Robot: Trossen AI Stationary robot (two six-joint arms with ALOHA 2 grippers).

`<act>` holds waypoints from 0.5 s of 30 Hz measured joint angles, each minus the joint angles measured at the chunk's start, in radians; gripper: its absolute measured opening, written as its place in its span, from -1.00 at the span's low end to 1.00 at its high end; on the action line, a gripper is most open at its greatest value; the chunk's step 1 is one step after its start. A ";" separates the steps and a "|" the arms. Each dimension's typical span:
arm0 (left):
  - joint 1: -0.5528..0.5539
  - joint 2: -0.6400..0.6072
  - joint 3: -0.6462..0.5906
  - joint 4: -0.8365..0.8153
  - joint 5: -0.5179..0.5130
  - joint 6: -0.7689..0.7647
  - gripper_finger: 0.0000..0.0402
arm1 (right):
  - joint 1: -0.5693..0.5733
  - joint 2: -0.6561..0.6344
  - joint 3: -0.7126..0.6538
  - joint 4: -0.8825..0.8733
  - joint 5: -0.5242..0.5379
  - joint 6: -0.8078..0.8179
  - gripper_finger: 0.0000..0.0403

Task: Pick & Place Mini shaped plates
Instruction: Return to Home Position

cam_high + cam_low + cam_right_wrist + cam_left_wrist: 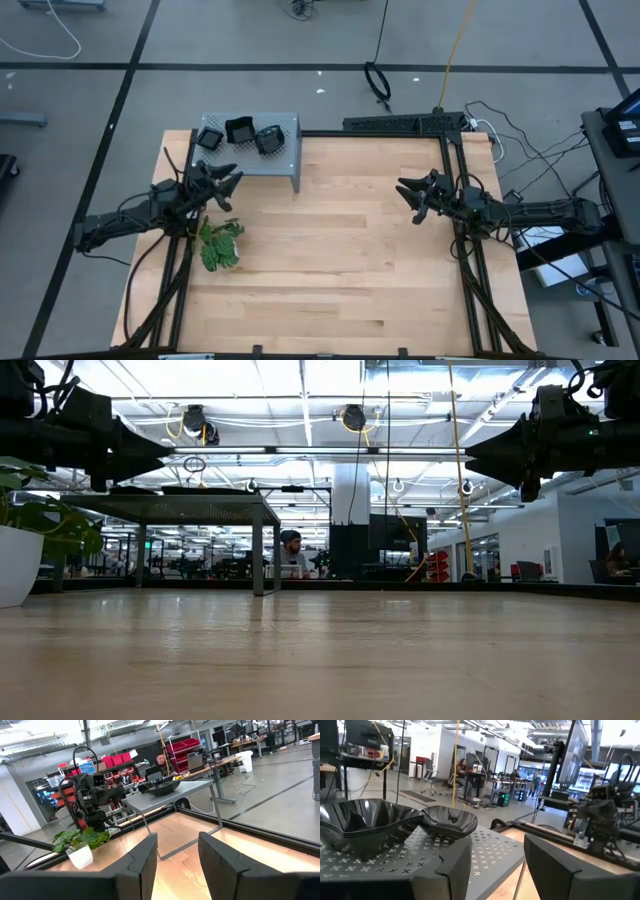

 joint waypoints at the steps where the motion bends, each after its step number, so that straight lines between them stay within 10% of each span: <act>1: 0.000 0.000 0.000 -0.001 0.000 0.004 -0.07 | 0.000 0.000 0.000 0.000 0.000 0.000 -0.35; 15: 0.000 0.000 0.000 0.002 0.000 0.000 -0.07 | 0.000 0.000 0.000 0.000 0.000 0.000 -0.35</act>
